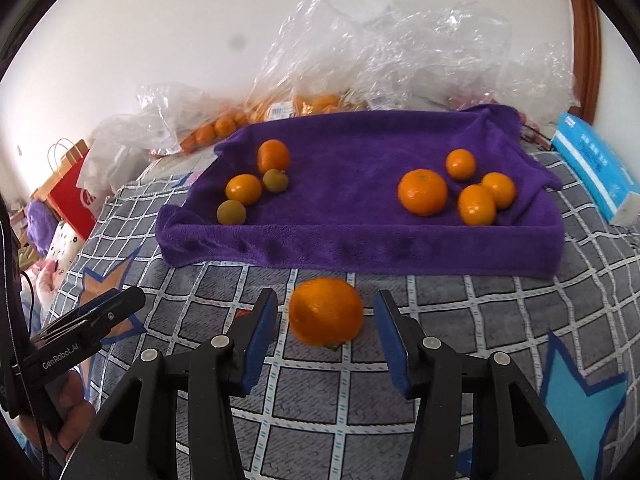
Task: Organize fruits
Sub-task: 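Grasp the orange lying in front of the towel with the right tool, then grasp the small red fruit with the left tool while the right tool holds the orange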
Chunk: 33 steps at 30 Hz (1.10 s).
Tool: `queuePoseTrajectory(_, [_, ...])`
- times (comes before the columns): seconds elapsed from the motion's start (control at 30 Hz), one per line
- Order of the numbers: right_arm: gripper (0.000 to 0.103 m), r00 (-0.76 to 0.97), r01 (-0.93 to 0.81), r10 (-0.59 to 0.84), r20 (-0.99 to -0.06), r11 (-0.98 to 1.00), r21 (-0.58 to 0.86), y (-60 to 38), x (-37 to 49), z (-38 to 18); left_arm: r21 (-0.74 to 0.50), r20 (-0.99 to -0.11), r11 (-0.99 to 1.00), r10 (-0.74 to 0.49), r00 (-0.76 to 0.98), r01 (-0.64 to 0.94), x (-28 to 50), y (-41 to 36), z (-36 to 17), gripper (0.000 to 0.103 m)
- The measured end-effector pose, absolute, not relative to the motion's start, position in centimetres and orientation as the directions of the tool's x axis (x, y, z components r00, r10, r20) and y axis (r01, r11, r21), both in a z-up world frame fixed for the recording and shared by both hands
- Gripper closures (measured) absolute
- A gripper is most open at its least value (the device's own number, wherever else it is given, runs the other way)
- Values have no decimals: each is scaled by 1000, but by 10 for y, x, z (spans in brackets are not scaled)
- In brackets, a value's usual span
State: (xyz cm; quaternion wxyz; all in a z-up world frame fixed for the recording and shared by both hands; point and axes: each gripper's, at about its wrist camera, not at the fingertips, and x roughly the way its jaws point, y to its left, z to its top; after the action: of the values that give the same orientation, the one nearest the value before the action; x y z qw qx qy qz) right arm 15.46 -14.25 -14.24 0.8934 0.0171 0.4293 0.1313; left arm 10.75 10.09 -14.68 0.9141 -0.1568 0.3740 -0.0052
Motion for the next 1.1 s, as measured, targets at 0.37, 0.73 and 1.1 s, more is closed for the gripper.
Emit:
queuePoseTrajectory(0.37, [59,632,-199,197,-749,976,89,-158,149,-147,-291,-688,950,-126,714,-113,111,100,-148,36])
queuePoseTrajectory(0.73, [59,651,-192,164,-742,980,48,-185,134,-152,-318,-683,946,-187,706,-58,113,96,-149,37])
queuePoseTrajectory(1.1, [59,647,-210,153,-747,977,19,-181,132,-153,-332,-696,943,-231,681,-20,116,94,-151,37])
